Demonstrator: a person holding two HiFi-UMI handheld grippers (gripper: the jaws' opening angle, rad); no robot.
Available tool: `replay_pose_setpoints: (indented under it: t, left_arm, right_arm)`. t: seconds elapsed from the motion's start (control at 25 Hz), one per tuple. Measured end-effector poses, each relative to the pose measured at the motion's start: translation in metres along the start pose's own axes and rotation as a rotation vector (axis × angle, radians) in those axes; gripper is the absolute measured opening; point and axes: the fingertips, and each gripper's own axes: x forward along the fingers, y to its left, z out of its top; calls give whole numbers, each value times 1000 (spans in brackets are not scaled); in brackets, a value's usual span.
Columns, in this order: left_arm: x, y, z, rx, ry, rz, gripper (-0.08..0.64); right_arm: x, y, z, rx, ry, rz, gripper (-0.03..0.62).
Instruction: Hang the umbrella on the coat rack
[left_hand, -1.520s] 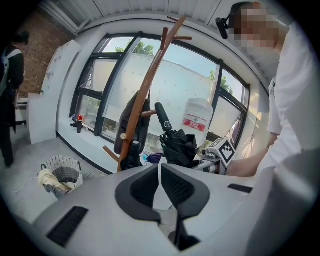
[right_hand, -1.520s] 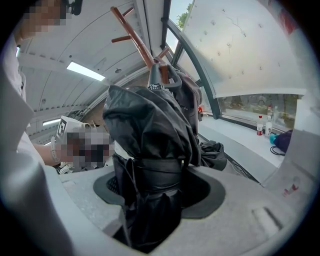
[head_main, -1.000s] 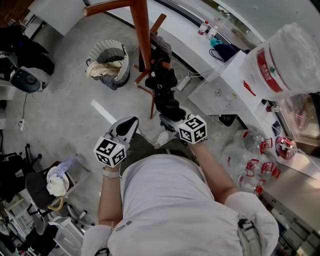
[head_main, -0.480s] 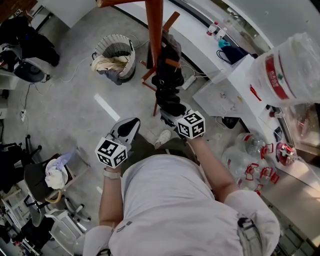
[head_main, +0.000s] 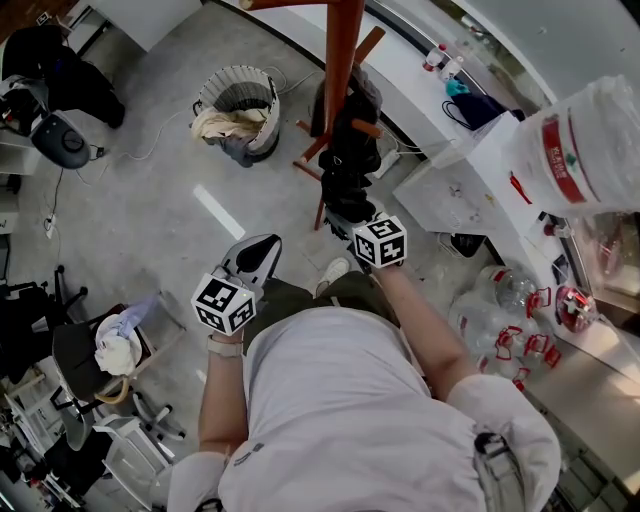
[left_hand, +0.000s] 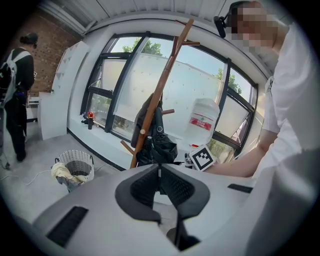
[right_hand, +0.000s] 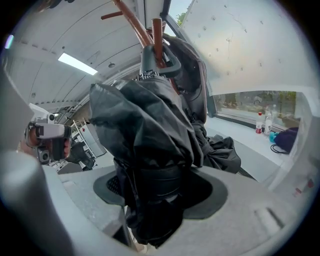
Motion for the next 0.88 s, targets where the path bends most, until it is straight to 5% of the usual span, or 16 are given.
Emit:
replay_pose_setpoints:
  t: [0.88]
  left_arm:
    - [-64,18,-20,9,71,-31,2]
  right_arm:
    - [60,-20,19,61,-73,-200,290]
